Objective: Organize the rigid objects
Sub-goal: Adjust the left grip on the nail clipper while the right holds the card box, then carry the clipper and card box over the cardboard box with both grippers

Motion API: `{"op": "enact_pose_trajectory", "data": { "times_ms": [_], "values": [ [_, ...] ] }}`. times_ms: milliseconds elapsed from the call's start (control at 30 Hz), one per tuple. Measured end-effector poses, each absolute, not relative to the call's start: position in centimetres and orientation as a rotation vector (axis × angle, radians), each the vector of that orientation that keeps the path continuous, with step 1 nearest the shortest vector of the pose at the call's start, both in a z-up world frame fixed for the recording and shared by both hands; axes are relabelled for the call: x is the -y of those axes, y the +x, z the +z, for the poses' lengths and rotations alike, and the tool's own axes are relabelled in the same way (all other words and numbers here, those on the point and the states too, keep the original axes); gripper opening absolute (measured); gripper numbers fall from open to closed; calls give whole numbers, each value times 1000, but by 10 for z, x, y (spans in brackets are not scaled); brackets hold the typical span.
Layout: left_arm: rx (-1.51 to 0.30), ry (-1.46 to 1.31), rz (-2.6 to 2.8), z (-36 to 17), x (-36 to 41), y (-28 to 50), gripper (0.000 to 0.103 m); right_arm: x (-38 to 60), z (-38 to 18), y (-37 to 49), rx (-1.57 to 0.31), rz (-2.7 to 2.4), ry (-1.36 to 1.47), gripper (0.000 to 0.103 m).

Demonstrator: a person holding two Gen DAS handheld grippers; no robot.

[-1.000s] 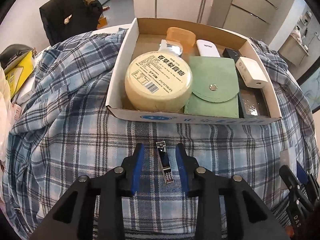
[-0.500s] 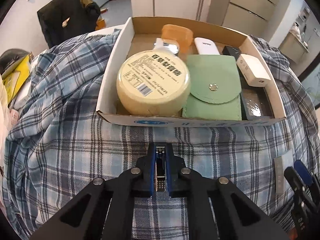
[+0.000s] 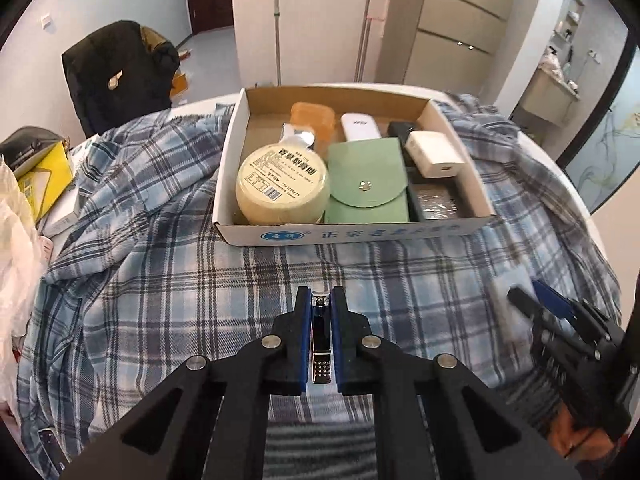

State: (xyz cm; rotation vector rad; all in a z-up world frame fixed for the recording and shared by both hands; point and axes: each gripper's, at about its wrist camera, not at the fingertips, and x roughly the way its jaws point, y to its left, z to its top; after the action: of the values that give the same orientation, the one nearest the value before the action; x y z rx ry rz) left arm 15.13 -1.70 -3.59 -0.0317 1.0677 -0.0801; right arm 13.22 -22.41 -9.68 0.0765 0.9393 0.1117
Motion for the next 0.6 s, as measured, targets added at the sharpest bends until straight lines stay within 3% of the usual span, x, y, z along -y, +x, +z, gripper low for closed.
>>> {"op": "enact_pose_trajectory", "data": {
  "times_ms": [33,67,267,300,333,367,400,600],
  "values": [
    [-1058,-30,-81,-32,17,148,10,228,-95,132,-929,119,97,11],
    [-1049,-29,-82,-28,17,144,10,230,-95,133,-931,124,114,6],
    [-986,-49,-107,1,9,132,10,243,-94,139,-971,165,206,8],
    [-979,-56,-111,4,9,130,10,243,-91,139,-963,167,197,11],
    [-974,-62,-118,6,8,129,10,241,-88,139,-959,159,169,25],
    [-968,-64,-127,8,7,128,10,237,-85,140,-960,154,127,47],
    [-964,-65,-131,8,7,128,10,231,-84,141,-962,156,84,56],
    [-955,-74,-139,6,6,127,10,202,-99,151,-1064,160,-48,58]
  ]
}}
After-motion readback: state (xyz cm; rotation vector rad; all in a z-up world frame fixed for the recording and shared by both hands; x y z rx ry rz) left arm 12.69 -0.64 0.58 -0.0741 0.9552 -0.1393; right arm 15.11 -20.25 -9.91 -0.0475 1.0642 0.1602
